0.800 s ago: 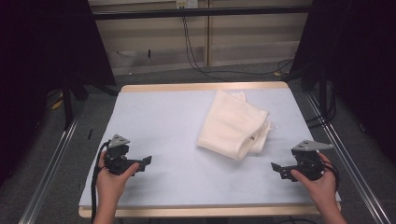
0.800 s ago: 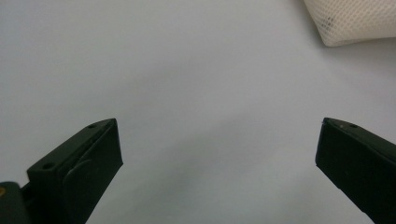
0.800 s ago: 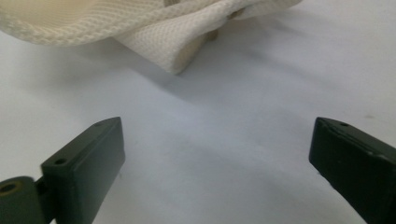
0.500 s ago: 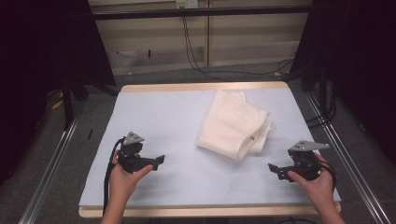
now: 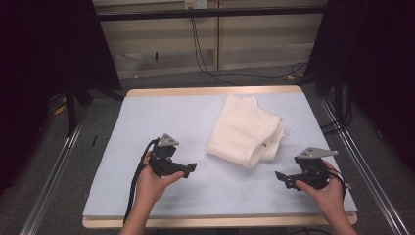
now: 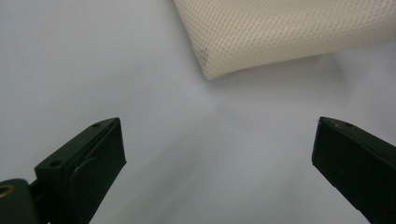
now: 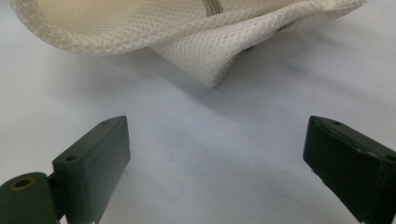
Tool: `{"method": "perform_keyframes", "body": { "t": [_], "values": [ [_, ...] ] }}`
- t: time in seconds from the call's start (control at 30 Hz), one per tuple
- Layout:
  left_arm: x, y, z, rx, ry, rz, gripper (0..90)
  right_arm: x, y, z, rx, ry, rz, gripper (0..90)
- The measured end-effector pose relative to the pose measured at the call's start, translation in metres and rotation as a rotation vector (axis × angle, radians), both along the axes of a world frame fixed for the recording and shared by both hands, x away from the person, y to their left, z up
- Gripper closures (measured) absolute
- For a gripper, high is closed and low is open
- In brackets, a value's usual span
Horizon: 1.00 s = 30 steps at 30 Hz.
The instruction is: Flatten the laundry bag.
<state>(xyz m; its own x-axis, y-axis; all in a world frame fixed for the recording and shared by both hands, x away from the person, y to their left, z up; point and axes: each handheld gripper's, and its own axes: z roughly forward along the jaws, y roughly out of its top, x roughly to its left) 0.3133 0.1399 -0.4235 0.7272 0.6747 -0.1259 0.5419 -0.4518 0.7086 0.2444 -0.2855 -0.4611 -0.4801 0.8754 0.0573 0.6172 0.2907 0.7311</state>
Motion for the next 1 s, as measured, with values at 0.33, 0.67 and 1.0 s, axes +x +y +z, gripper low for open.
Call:
{"method": "perform_keyframes", "body": {
  "t": [0.33, 0.67, 1.0],
  "values": [
    [0.003, -0.032, 0.001, 0.027, 0.006, -0.056, 2.6, 0.001, 0.005, 0.0, 0.001, -0.002, 0.014, 9.2],
    [0.006, -0.055, 0.002, 0.036, 0.018, -0.095, 1.8, 0.002, 0.005, 0.001, 0.008, 0.002, -0.002, 10.4],
    [0.007, -0.081, 0.006, 0.01, 0.018, -0.149, 1.4, 0.002, 0.004, 0.002, 0.02, -0.004, -0.01, 11.6]
  ]
}}
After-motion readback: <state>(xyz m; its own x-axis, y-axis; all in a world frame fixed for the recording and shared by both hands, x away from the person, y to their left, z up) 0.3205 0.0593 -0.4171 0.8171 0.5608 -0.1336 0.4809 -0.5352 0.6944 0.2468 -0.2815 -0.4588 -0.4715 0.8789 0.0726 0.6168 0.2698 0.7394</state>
